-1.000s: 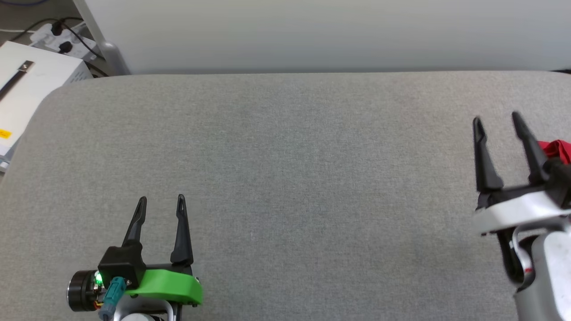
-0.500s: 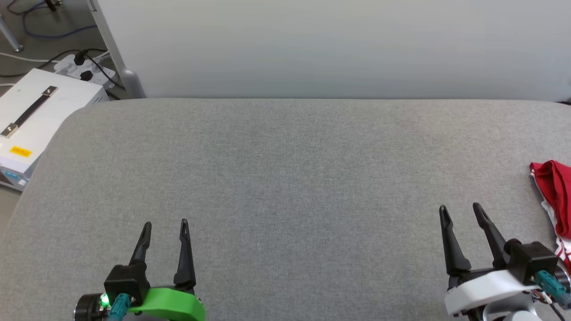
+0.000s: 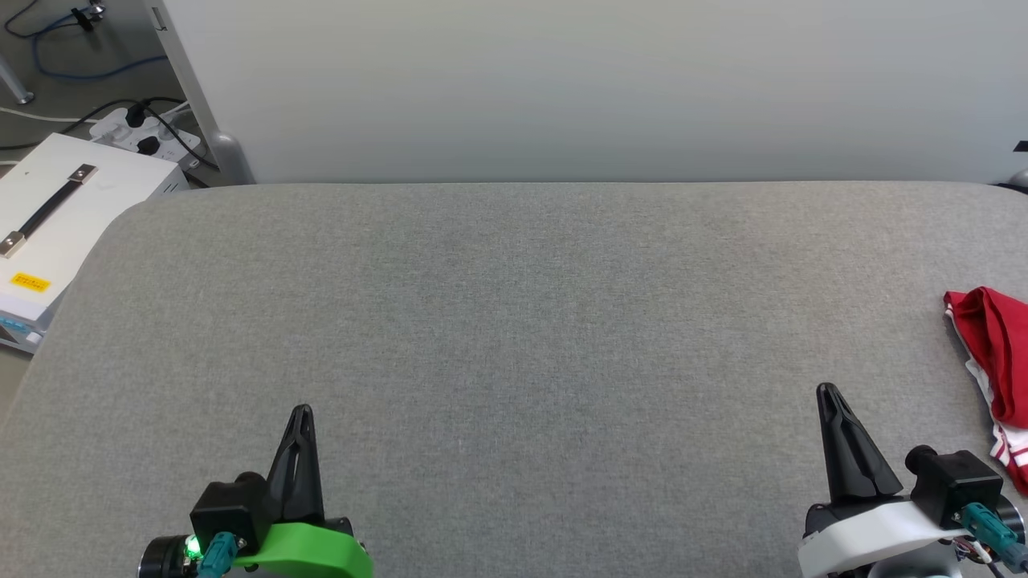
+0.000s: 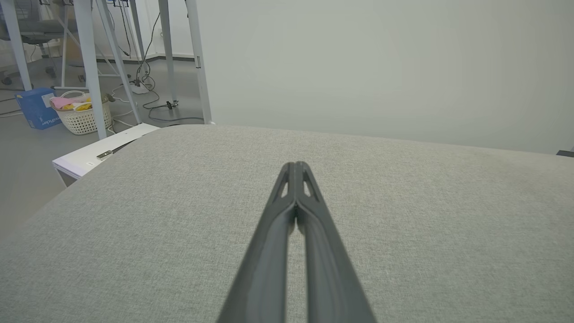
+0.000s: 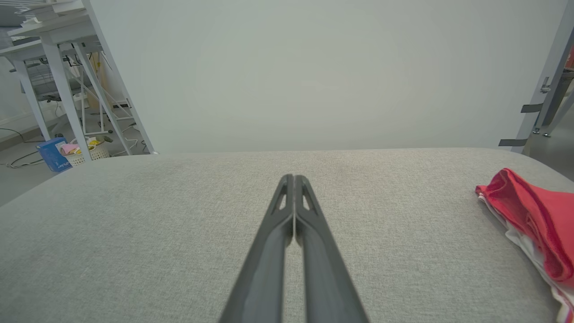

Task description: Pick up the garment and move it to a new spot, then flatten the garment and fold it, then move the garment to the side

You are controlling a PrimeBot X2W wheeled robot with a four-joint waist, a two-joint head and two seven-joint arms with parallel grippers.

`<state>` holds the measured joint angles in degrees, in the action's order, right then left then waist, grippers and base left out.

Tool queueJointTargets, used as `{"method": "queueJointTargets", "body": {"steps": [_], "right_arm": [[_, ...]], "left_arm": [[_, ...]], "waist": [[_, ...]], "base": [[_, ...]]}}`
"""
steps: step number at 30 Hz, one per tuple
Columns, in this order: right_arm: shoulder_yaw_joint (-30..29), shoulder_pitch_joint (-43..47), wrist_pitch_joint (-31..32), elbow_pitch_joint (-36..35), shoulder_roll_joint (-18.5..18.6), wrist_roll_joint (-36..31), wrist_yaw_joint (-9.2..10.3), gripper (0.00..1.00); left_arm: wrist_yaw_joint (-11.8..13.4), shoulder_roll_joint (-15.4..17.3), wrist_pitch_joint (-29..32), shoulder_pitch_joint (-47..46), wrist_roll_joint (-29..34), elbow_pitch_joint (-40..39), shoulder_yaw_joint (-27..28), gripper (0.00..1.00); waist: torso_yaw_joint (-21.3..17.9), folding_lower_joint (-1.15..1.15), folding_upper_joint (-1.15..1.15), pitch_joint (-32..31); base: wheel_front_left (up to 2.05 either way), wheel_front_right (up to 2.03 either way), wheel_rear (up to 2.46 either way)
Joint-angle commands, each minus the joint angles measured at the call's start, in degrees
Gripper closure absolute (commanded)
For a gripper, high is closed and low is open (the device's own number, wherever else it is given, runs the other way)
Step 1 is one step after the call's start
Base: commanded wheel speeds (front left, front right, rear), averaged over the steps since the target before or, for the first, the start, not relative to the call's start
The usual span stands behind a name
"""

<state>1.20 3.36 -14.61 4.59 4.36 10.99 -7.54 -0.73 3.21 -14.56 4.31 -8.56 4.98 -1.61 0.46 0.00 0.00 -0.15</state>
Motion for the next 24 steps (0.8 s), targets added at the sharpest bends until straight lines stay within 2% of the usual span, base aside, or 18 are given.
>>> {"method": "queueJointTargets", "body": {"steps": [1,24], "right_arm": [[-0.03,-0.08,0.26,-0.12,-0.03,-0.26,0.0,1.0],[-0.27,-0.74,3.17,-1.02,-0.33,-2.43,0.01,1.0]], "left_arm": [[0.02,-0.01,0.33,-0.1,0.21,-0.11,0.05,1.0],[0.16,-0.07,3.21,-0.96,1.9,-1.1,0.37,1.0]], "waist": [[-0.01,0.0,0.0,0.0],[-0.1,0.0,0.0,0.03]], "base": [[0.0,0.0,0.0],[0.0,0.0,0.0]]}}
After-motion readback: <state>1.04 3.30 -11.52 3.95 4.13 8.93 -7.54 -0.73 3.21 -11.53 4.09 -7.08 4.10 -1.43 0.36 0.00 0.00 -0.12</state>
